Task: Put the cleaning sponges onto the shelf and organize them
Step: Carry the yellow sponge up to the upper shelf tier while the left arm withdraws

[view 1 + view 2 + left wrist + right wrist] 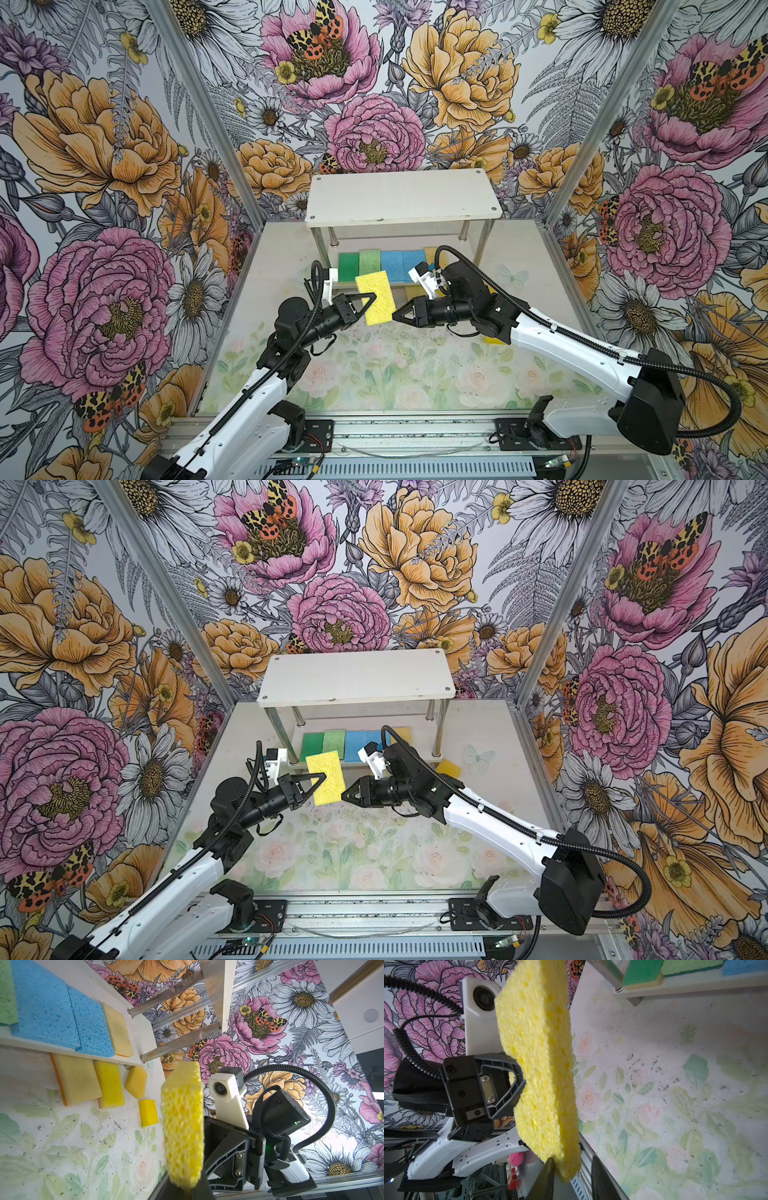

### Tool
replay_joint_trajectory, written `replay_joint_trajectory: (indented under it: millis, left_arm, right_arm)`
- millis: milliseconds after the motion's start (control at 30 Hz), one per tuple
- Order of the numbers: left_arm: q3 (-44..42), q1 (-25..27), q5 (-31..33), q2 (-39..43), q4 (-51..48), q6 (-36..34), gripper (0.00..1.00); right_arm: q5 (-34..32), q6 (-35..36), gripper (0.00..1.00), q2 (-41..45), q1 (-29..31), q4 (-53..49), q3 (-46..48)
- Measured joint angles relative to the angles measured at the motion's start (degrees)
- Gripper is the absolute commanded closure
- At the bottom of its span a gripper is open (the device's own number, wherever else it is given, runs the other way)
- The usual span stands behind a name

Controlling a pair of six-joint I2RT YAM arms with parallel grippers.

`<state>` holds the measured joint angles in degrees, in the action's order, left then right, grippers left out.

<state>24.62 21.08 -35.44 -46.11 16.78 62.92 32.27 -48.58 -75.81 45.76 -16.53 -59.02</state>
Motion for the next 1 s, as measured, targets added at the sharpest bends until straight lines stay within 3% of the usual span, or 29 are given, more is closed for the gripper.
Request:
replay_joint_trajectory:
  millis: [167, 367, 500, 567, 633, 700, 800, 1000]
  left_arm:
    - [0.0, 0.0, 0.0, 0.0, 0.0, 0.0, 1.00]
    - [-0.1, 0.0, 0.0, 0.4, 0.0, 0.2, 1.00]
    - [-0.2, 0.0, 0.0, 0.5, 0.0, 0.2, 1.00]
    - [-0.2, 0.0, 0.0, 0.8, 0.0, 0.2, 1.00]
    - [-0.2, -0.2, -0.1, 1.0, 0.0, 0.2, 0.77]
    - [-0.2, -0.6, -0.2, 1.4, -0.2, 0.3, 0.67]
    - [-0.2, -1.5, -0.8, 2.6, -0.9, 0.3, 0.34]
    - [1.4, -4.2, -1.5, 9.2, -7.0, -0.7, 0.01]
  right_arm:
    - [-0.2, 0.0, 0.71, 0.0, 1.2, 0.0, -0.1]
    - [-0.8, -0.1, 0.85, 0.0, 2.0, 0.0, -0.1]
    - [-1.2, -0.1, 1.00, 0.0, 2.1, 0.0, -0.2]
    - [-1.3, -0.3, 1.00, 0.0, 2.1, 0.0, -0.3]
    - [-1.5, -0.2, 1.00, 0.0, 2.1, 0.0, -0.5]
    - [-2.0, -0.2, 1.00, 0.0, 2.3, -0.1, -0.8]
    - [-2.5, -0.2, 1.00, 0.0, 2.3, -0.3, -1.6]
    - [-3.0, 0.0, 1.00, -0.1, 2.2, -0.9, -6.3]
